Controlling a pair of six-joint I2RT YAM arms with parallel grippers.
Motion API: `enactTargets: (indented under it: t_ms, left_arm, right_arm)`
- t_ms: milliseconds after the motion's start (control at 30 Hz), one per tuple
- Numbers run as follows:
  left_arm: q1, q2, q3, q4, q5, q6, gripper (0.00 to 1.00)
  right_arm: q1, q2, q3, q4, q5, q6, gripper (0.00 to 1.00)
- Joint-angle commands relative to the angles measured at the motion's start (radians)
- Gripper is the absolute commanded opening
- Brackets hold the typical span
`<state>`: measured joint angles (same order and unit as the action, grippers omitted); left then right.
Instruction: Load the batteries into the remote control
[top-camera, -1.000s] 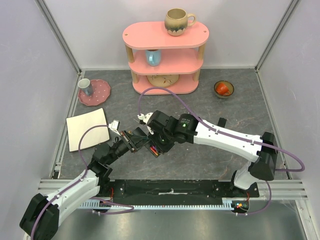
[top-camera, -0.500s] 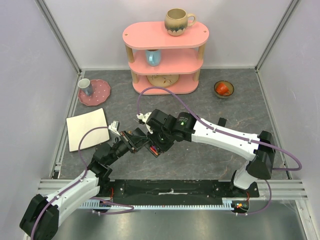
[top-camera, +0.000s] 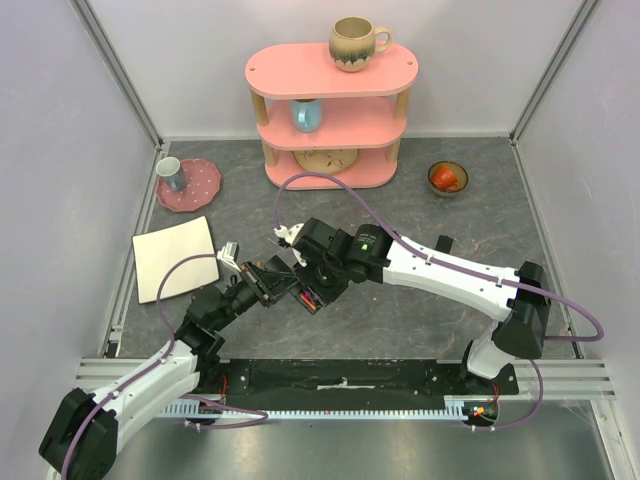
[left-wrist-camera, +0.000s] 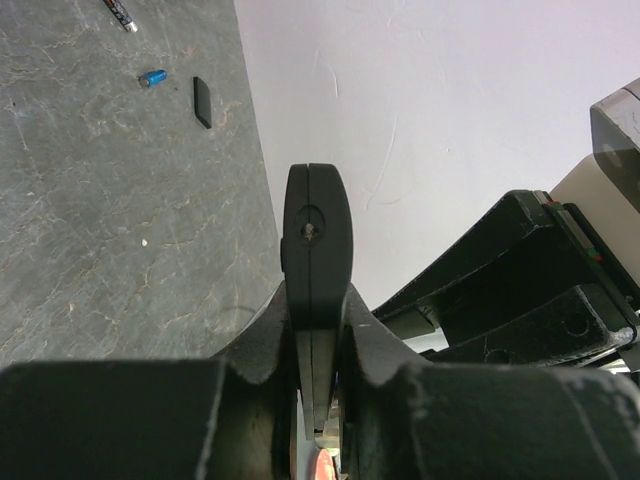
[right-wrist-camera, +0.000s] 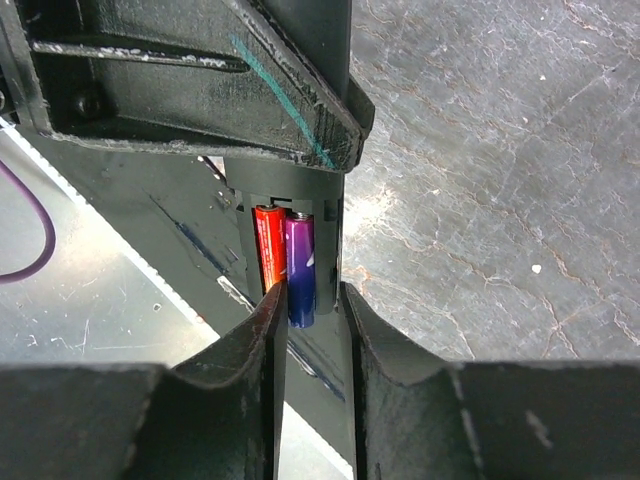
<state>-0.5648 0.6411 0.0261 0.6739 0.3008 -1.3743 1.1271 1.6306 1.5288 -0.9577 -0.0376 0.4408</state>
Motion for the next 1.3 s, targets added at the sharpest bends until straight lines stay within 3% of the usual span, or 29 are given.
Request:
enactTargets:
  t_ms: [0,467,767,833,867,933,967,1000,1067,1267]
  left_arm:
    - [-0.014,-0.017,-0.064,0.096,0.04,-0.085,0.02]
    - [-0.014,-0.006,-0.074,0.085,0.034,-0.068,0.02]
    - [-0.014,0.002,-0.071,0.087,0.034,-0.063,0.02]
    - [-0.014,0.008,-0.075,0.108,0.029,-0.071,0.02]
    - [-0.014,0.011,-0.077,0.122,0.027,-0.081,0.02]
    - [-0.012,0.032,-0.081,0.177,0.031,-0.094,0.02]
    - [-0.012,0.046,-0.08,0.196,0.035,-0.107,0.02]
    - [-0.012,0.058,-0.08,0.217,0.049,-0.117,0.02]
    - [-0.01,0.101,-0.077,0.279,0.066,-0.137,0.02]
    - [-0.009,0.166,-0.064,0.374,0.13,-0.151,0.02]
  right_arm:
    - [-0.018,0.005,0.027,0.011,0.051,-0.019,0.34]
    - [-0.016,0.012,0.1,0.011,0.059,0.018,0.51]
    - [-0.02,-0.04,0.102,0.078,0.083,0.058,0.54]
    - [-0.02,-0.145,0.004,0.164,0.114,0.062,0.54]
    - [-0.021,-0.197,-0.051,0.292,0.122,0.067,0.54]
    - [-0.023,-0.361,-0.255,0.442,0.145,0.093,0.55]
    - [-0.024,-0.412,-0.325,0.582,0.151,0.102,0.59]
    - [-0.026,-0.505,-0.448,0.638,0.175,0.128,0.62]
    - [-0.038,-0.583,-0.542,0.759,0.186,0.142,0.71]
    - [-0.076,-0.732,-0.752,0.913,0.065,0.122,0.8]
